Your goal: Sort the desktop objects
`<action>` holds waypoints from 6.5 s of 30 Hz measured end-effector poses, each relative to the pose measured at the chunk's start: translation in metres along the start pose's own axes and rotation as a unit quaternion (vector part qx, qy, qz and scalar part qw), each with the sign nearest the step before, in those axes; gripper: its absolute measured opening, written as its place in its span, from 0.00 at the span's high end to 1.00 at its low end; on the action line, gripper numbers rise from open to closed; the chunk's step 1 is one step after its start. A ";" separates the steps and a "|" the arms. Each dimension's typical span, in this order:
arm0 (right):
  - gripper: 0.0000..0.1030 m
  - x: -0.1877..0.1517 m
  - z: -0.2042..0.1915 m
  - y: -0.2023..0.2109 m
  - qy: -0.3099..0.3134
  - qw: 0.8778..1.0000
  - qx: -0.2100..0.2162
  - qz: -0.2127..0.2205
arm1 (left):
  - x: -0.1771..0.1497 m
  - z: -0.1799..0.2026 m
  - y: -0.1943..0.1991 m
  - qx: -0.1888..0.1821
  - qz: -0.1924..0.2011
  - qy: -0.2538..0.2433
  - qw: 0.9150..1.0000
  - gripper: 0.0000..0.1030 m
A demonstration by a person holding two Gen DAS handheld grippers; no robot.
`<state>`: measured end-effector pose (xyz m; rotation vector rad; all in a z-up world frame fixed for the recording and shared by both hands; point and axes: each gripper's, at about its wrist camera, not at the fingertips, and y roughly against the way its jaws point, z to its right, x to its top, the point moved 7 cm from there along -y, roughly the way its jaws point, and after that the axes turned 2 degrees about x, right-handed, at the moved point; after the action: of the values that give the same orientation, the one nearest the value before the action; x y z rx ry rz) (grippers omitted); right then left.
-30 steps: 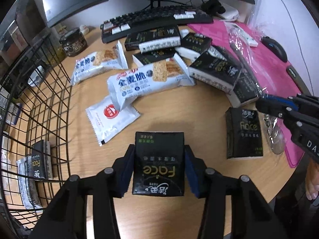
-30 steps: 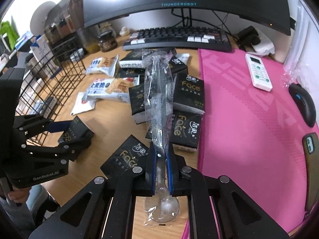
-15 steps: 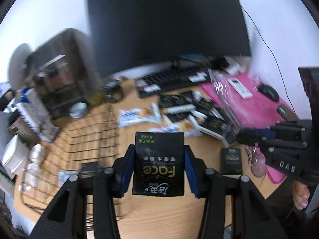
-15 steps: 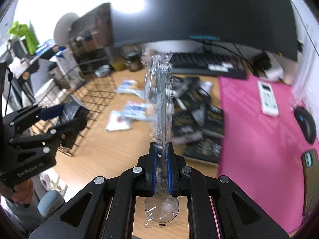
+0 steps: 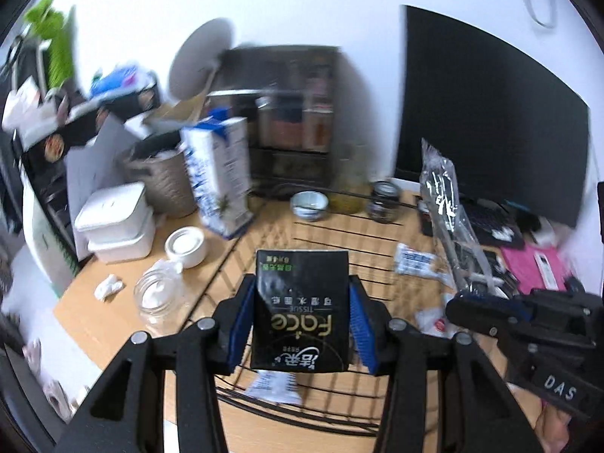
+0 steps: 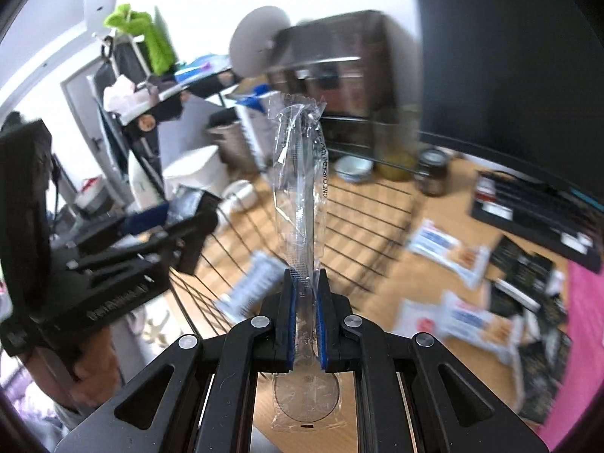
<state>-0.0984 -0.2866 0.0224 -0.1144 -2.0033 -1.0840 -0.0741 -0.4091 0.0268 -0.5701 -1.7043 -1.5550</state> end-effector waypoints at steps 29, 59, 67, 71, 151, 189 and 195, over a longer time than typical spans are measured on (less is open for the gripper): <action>0.48 0.000 0.023 -0.021 -0.066 0.997 0.028 -0.003 | -0.015 0.006 -0.029 -0.006 -0.058 0.008 0.998 0.29; 0.48 -0.193 0.248 0.109 -0.176 0.952 -0.233 -0.095 | -0.122 0.270 -0.049 -0.130 -0.146 -0.242 0.950 0.29; 0.48 -0.198 0.238 0.088 -0.144 0.948 -0.264 -0.108 | -0.142 0.272 -0.071 -0.118 -0.178 -0.260 0.942 0.29; 0.48 -0.190 0.225 0.077 -0.147 0.958 -0.227 -0.094 | -0.143 0.264 -0.075 -0.113 -0.182 -0.253 0.944 0.29; 0.37 -0.217 0.258 0.124 -0.194 0.953 -0.215 -0.092 | -0.155 0.323 -0.045 -0.173 -0.162 -0.304 0.923 0.26; 0.41 -0.183 0.213 0.065 -0.159 0.965 -0.191 -0.090 | -0.129 0.243 -0.058 -0.126 -0.165 -0.227 0.952 0.26; 0.41 -0.188 0.212 0.069 -0.163 0.966 -0.183 -0.086 | -0.123 0.250 -0.056 -0.127 -0.162 -0.224 0.953 0.26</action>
<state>-0.0795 -0.0351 -0.1244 -0.3361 -2.1053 -1.6304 -0.0963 -0.1558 -0.0997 -0.8622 -2.0227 -2.0142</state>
